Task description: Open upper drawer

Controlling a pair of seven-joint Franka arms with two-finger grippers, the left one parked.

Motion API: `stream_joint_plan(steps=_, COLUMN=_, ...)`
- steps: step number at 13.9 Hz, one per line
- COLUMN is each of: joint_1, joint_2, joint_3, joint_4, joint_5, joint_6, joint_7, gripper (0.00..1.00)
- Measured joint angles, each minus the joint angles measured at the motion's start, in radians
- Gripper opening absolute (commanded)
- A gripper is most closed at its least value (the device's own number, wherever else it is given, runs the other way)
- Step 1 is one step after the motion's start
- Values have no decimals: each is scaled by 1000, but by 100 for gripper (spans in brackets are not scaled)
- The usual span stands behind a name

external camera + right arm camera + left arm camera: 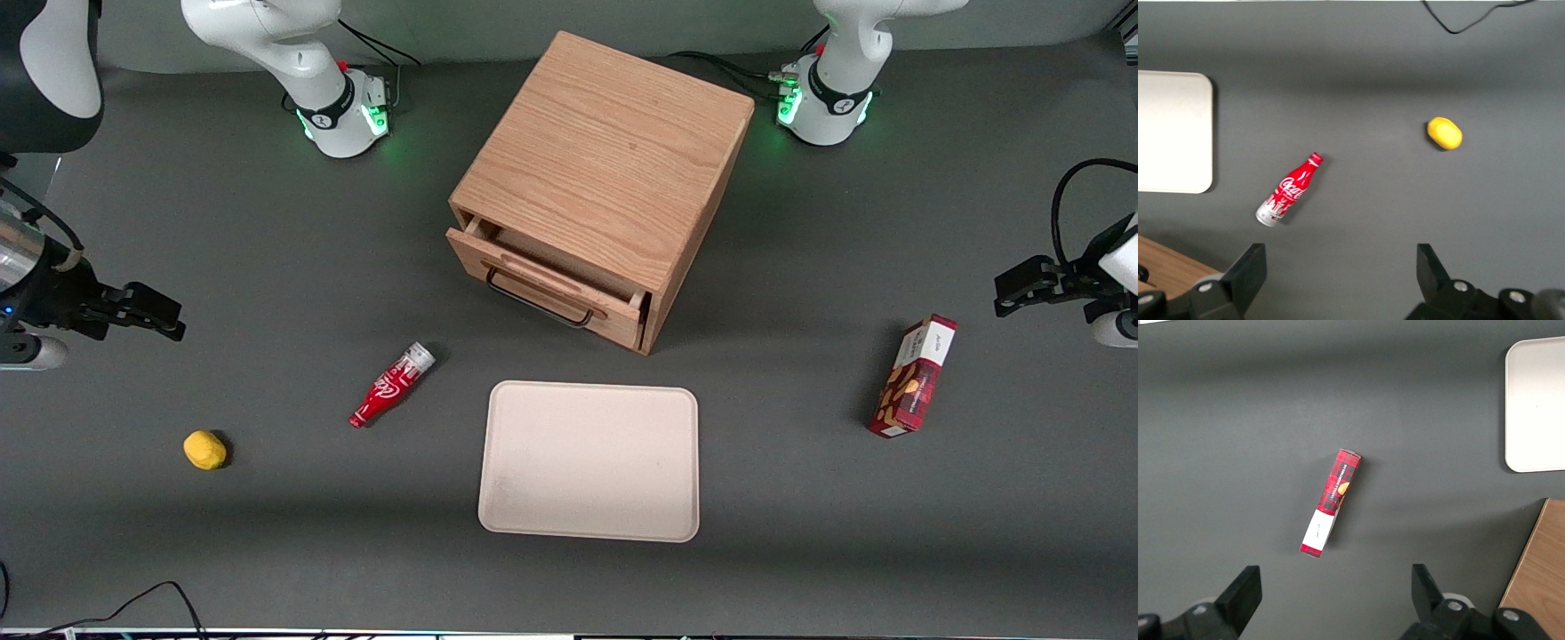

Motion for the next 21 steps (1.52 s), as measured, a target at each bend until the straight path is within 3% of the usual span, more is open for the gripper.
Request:
stream_joint_plan(steps=7, joint_1=179, joint_2=1, joint_3=39, joint_4=4, joint_5=-1, joint_6=0, joint_7=-30, gripper=100)
stream_joint_plan(steps=10, joint_1=189, joint_2=7, joint_3=125, joint_4=3, joint_5=-1, joint_6=-2, joint_7=-215, gripper=100)
stream_joint_plan(steps=16, joint_1=191, joint_2=72, joint_3=300, joint_4=1, joint_5=-1, joint_6=13, joint_7=-354, gripper=100)
stream_joint_plan(steps=21, joint_1=191, joint_2=158, joint_3=374, joint_4=1, joint_5=0, joint_6=132, joint_7=-505, gripper=100)
